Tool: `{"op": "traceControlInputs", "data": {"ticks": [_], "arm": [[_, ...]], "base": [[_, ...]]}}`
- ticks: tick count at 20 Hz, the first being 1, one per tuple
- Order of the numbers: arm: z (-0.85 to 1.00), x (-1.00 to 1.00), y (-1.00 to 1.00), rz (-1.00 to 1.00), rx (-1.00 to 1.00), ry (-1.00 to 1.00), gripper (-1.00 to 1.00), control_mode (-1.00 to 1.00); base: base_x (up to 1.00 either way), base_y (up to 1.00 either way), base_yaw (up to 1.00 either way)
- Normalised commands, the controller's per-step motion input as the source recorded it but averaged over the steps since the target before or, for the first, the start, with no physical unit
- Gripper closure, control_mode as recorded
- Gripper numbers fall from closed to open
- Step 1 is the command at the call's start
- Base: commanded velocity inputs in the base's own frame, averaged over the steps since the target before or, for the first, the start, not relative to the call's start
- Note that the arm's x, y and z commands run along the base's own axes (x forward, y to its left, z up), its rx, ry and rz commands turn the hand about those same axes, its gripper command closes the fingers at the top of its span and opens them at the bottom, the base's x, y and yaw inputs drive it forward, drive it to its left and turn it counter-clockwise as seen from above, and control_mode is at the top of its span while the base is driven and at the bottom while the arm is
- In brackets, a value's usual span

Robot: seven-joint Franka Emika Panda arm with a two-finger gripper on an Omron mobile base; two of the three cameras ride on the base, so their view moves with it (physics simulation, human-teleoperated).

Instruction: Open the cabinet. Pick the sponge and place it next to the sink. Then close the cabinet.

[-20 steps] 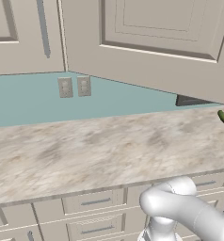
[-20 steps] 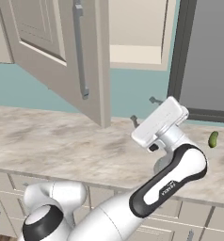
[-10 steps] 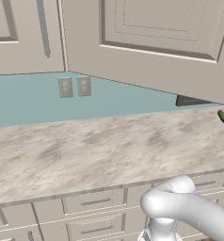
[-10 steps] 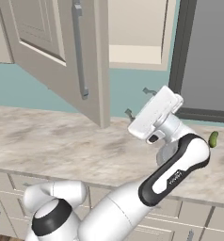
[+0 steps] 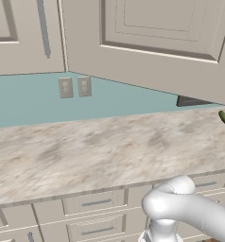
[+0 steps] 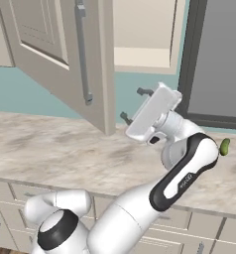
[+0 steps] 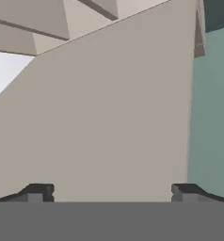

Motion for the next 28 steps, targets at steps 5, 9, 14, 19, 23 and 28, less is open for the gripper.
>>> {"op": "traceControlInputs", "data": {"ticks": [5, 9, 14, 19, 23, 28], "arm": [[0.26, -0.28, 0.5, 0.08, 0.0, -0.19, -1.0, -1.0], [0.44, -0.15, 0.3, 0.02, 0.0, -0.09, -1.0, -1.0], [0.38, -0.22, 0.39, 0.01, 0.0, -0.08, -1.0, -1.0], [0.17, -0.32, 0.55, 0.01, 0.0, -0.06, -1.0, -1.0], [0.21, -0.42, 0.7, 0.04, 0.0, -0.19, -1.0, -1.0], [0.19, -0.39, 0.76, 0.03, 0.0, -0.16, -1.0, -1.0]], "base": [[0.0, 0.0, 0.0], [0.0, 0.0, 0.0], [0.0, 0.0, 0.0], [0.0, 0.0, 0.0], [0.0, 0.0, 0.0], [0.0, 0.0, 0.0]]}}
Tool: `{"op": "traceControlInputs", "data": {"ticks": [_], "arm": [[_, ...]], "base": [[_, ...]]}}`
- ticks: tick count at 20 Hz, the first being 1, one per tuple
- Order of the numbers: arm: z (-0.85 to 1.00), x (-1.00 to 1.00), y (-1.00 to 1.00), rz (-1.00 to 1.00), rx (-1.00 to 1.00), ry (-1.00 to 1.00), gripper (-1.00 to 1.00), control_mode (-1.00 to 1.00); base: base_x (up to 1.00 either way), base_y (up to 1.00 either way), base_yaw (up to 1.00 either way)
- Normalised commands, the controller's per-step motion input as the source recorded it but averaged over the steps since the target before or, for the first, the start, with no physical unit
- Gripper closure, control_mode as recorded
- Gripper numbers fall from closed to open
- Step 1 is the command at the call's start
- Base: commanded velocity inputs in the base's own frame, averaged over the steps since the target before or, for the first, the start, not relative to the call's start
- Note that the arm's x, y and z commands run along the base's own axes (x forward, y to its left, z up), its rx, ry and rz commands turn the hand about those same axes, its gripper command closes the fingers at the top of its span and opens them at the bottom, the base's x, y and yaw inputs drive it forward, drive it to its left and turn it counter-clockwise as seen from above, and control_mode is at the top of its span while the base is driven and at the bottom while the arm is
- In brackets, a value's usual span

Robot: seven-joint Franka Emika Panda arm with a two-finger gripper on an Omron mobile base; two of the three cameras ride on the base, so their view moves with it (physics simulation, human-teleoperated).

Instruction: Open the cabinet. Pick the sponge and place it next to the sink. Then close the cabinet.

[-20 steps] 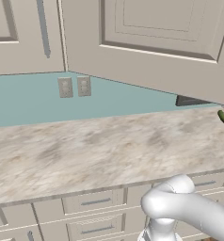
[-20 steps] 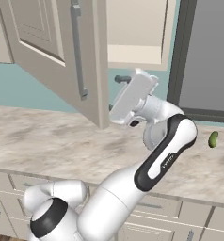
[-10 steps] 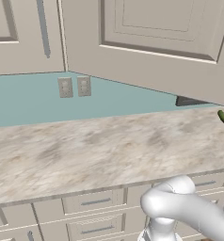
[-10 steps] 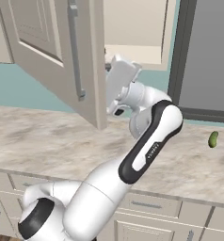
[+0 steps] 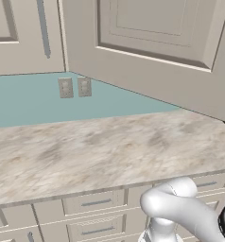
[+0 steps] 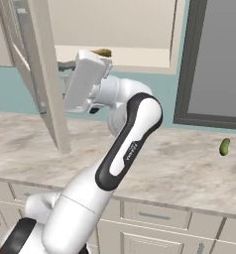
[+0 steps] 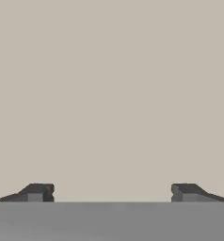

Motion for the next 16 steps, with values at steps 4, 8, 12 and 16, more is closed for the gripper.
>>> {"op": "traceControlInputs", "data": {"ticks": [4, 8, 12, 16], "arm": [[0.06, -0.27, 0.74, 0.0, 0.0, -0.05, -1.0, -1.0], [0.15, -0.32, 0.73, 0.0, 0.0, 0.0, -1.0, -1.0], [0.15, -0.4, 0.69, 0.0, 0.0, -0.01, -1.0, -1.0], [0.2, -0.45, 0.65, 0.0, 0.0, 0.0, -1.0, -1.0]], "base": [[0.0, 0.0, 0.0], [0.0, 0.0, 0.0], [0.0, 0.0, 0.0], [0.0, 0.0, 0.0]]}}
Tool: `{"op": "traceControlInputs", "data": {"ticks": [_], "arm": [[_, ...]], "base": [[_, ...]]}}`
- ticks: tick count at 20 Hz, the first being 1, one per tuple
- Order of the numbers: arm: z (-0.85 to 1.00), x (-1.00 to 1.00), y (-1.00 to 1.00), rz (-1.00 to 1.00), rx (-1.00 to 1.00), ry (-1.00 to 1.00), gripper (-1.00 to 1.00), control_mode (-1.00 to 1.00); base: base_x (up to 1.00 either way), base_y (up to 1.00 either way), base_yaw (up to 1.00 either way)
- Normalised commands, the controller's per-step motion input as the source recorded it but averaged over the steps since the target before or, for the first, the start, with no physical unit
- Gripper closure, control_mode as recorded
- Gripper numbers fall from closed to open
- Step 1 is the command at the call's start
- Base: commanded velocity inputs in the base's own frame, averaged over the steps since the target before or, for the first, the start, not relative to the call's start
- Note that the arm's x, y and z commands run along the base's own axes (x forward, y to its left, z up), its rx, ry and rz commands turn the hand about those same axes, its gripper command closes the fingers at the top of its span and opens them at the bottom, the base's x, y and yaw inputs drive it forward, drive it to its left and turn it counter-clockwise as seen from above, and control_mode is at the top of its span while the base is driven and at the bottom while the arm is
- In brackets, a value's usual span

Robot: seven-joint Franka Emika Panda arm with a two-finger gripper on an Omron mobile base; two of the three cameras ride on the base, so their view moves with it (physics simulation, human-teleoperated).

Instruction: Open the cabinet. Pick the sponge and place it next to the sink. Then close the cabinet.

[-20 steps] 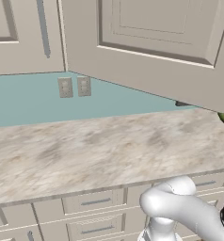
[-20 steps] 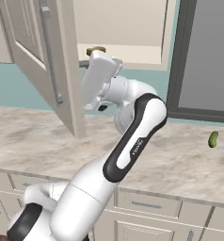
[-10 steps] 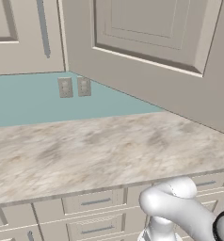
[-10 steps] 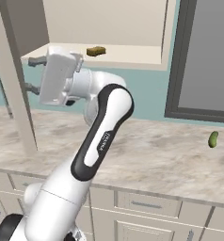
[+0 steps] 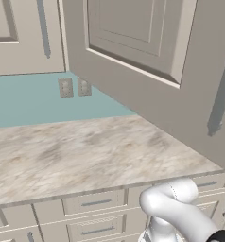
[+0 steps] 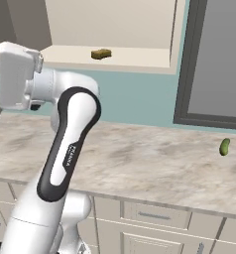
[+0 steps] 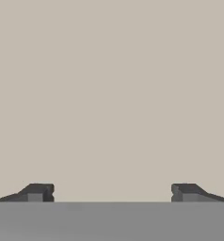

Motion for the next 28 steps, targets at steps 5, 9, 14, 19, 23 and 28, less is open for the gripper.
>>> {"op": "traceControlInputs", "data": {"ticks": [5, 9, 14, 19, 23, 28], "arm": [[0.24, -0.42, 0.55, 0.0, 0.0, 0.0, -1.0, -1.0], [0.06, -0.21, 0.41, 0.0, 0.0, 0.01, -1.0, -1.0], [0.0, -0.01, 0.08, -0.13, -0.03, 0.08, -1.0, -1.0], [0.0, 0.0, 0.0, -0.38, -0.05, 0.09, -1.0, -1.0], [0.0, 0.0, 0.0, -0.39, -0.03, 0.06, -1.0, -1.0], [0.0, 0.0, 0.0, -0.17, -0.01, 0.0, -1.0, -1.0]], "base": [[0.0, 0.0, 0.0], [0.0, 0.0, 0.0], [0.0, 0.0, 0.0], [0.0, 0.0, 0.0], [0.0, 0.0, 0.0], [0.0, 0.0, 0.0]]}}
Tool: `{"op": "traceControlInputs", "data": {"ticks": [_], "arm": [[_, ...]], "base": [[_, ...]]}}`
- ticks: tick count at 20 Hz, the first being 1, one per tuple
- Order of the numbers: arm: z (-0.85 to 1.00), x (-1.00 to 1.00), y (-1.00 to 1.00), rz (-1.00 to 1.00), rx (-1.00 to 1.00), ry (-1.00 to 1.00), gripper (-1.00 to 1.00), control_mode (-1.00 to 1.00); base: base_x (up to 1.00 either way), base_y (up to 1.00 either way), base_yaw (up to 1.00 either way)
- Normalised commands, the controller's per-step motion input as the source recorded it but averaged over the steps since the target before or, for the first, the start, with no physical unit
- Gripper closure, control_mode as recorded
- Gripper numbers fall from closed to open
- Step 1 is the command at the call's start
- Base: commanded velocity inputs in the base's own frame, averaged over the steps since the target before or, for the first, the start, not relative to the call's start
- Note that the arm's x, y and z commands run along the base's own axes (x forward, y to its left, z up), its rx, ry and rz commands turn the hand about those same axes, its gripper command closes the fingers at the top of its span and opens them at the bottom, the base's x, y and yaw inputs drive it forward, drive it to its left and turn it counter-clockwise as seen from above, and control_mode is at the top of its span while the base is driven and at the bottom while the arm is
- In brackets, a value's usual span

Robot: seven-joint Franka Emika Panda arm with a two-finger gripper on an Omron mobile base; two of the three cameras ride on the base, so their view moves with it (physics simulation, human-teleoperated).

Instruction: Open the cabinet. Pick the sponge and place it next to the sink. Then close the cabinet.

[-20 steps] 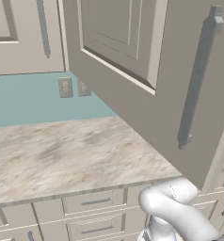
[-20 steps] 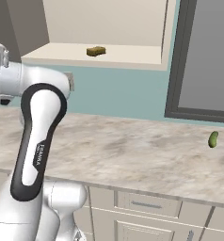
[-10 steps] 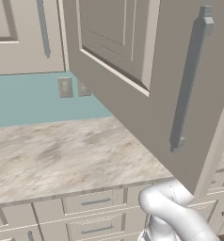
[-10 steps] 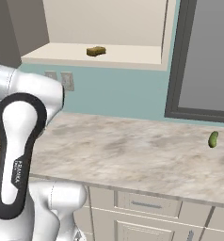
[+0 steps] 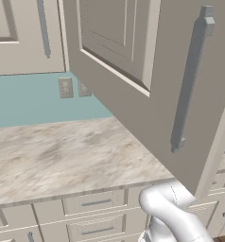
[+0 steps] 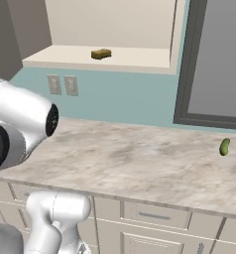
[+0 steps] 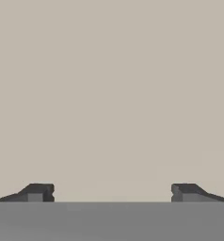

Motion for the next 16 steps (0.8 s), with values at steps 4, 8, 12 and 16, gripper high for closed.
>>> {"op": "traceControlInputs", "data": {"ticks": [4, 8, 12, 16], "arm": [[0.0, 0.0, -0.01, -0.09, -0.03, 0.0, -1.0, -1.0], [0.0, 0.0, -0.23, -0.05, -0.07, 0.0, -1.0, -1.0], [0.0, -0.01, -0.77, -0.01, -0.04, 0.0, -1.0, -1.0], [0.0, -0.02, -0.98, -0.04, -0.08, 0.0, -1.0, -1.0]], "base": [[0.0, 0.0, 0.0], [0.0, 0.0, 0.0], [0.0, 0.0, 0.0], [0.0, 0.0, 0.0]]}}
